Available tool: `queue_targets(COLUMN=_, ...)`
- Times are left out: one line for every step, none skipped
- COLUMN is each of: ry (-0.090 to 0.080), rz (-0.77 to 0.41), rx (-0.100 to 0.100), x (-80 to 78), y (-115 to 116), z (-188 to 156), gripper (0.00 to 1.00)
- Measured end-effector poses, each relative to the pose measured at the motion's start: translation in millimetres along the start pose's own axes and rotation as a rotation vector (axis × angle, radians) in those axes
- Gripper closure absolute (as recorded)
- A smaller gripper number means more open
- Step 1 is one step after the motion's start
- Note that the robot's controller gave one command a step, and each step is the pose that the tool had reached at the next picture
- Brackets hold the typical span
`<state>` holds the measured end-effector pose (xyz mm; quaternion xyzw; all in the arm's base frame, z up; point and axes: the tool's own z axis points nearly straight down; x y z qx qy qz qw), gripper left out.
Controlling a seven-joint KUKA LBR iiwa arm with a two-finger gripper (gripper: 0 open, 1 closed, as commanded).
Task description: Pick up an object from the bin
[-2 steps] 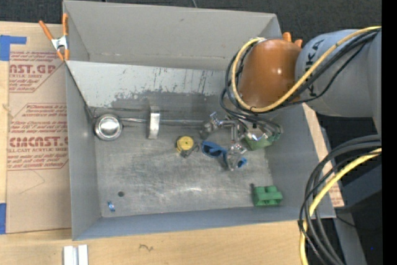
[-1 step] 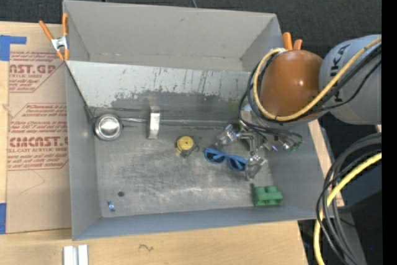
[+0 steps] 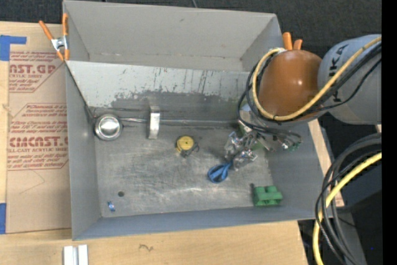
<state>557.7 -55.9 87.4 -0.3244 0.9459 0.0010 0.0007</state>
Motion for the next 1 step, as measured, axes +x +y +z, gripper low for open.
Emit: queue_targets(ry=-0.007, rz=0.003, rx=0.010, x=-1.0, y=-44.3, z=-153.3, gripper=1.00)
